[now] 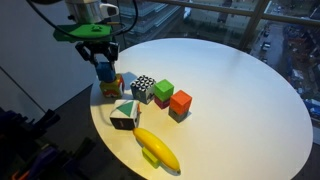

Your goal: Move the blue block to the block on the left

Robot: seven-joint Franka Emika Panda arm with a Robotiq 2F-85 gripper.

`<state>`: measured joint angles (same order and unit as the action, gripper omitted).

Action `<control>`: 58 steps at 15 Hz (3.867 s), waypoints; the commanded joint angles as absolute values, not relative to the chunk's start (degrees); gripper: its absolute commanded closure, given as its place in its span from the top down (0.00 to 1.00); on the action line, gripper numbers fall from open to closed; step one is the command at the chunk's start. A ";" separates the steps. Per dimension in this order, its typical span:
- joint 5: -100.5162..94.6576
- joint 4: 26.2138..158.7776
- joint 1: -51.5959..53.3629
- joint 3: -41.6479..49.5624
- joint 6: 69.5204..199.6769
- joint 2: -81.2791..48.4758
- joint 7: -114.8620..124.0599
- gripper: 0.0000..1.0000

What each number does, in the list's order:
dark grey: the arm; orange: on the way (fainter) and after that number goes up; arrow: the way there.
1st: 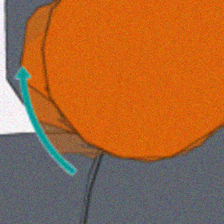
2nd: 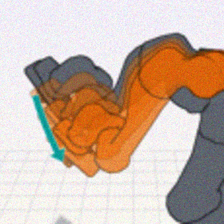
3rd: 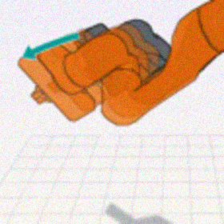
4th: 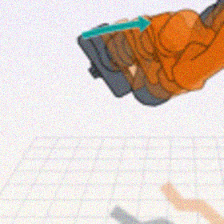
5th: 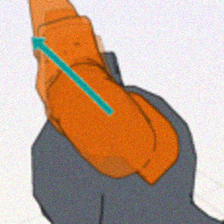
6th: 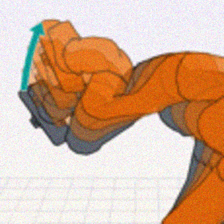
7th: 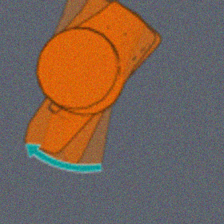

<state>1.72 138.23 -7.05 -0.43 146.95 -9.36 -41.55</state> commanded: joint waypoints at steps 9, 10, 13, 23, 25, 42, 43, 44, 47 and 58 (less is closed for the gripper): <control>2.75 138.74 -6.76 -1.19 150.33 -9.62 -41.57 0.30; 2.86 138.70 -6.79 -1.30 150.55 -9.83 -41.56 0.30; 3.00 138.68 -6.85 -1.60 151.28 -10.46 -41.43 0.30; 3.48 138.73 -7.37 -2.34 153.71 -11.75 -41.78 0.30; 3.36 138.71 -7.42 -2.30 153.74 -11.86 -41.71 0.59; 6.83 139.98 -8.06 -2.92 151.32 -7.67 -43.92 1.00; 7.51 140.25 -7.95 -2.92 150.98 -6.80 -44.15 1.00; 8.38 140.53 -7.88 -2.98 150.48 -5.88 -44.63 1.00; 8.72 141.76 -7.04 -2.08 148.77 -2.97 -43.90 1.00; -2.98 148.19 -6.20 1.93 144.61 9.49 -22.80 1.00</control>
<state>1.67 145.40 -6.88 0.71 145.40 4.89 -31.57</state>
